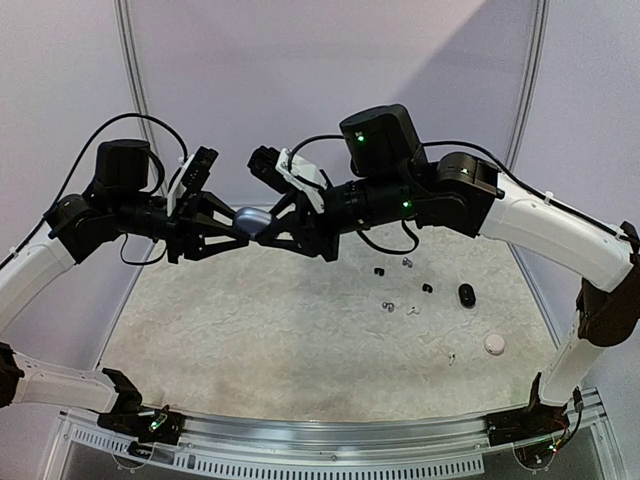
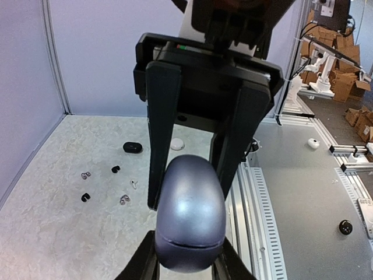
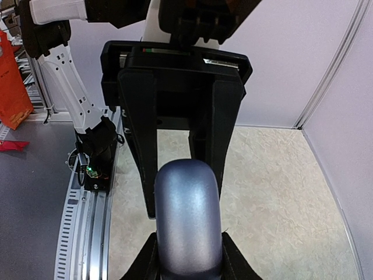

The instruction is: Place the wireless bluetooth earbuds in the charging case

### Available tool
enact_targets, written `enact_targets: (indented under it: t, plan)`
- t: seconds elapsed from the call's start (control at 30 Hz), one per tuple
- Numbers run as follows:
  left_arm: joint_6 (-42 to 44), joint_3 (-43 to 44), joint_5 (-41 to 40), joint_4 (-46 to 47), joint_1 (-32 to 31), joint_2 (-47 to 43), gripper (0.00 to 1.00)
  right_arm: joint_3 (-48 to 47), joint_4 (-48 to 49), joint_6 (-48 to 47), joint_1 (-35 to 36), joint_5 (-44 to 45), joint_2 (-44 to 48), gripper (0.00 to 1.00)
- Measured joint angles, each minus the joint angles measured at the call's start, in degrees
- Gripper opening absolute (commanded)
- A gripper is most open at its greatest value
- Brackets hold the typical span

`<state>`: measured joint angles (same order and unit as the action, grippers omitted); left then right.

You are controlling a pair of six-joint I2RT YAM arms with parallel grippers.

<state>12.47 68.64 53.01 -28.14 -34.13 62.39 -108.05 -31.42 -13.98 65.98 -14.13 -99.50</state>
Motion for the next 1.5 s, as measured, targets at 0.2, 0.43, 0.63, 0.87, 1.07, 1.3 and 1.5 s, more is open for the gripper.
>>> enact_targets:
  t: [0.2,0.43,0.63,0.87,1.07,1.3,1.5]
  plan:
    - [0.17,0.0,0.15,0.13,-0.04,0.0,0.0,0.0,0.24,-0.02,0.02,0.57,-0.02,0.54]
    - [7.23,-0.24,-0.85,0.13,-0.66,-0.92,0.0,0.85,1.9,0.59,0.02,2.14,-0.24,0.58]
    - [21.0,-0.07,-3.93,-2.89,-1.36,-1.81,0.0,1.53,2.16,0.85,0.42,2.89,-0.24,0.58]
    - [35.06,0.11,-8.76,-7.61,-1.7,-2.05,0.0,1.9,1.86,0.94,0.5,3.1,-0.26,0.56]
    - [38.8,0.11,-10.12,-11.1,-2.32,-2.05,0.0,1.88,3.39,1.46,0.07,3.74,-0.26,0.55]
    - [34.86,0.04,-9.94,-10.64,-2.36,-2.05,0.0,1.88,3.34,1.75,-0.02,3.72,-0.28,0.63]
    - [17.0,-4.72,-6.25,-4.46,-1.66,-2.34,0.0,1.88,4.55,2.6,-1.11,1.6,-0.28,0.73]
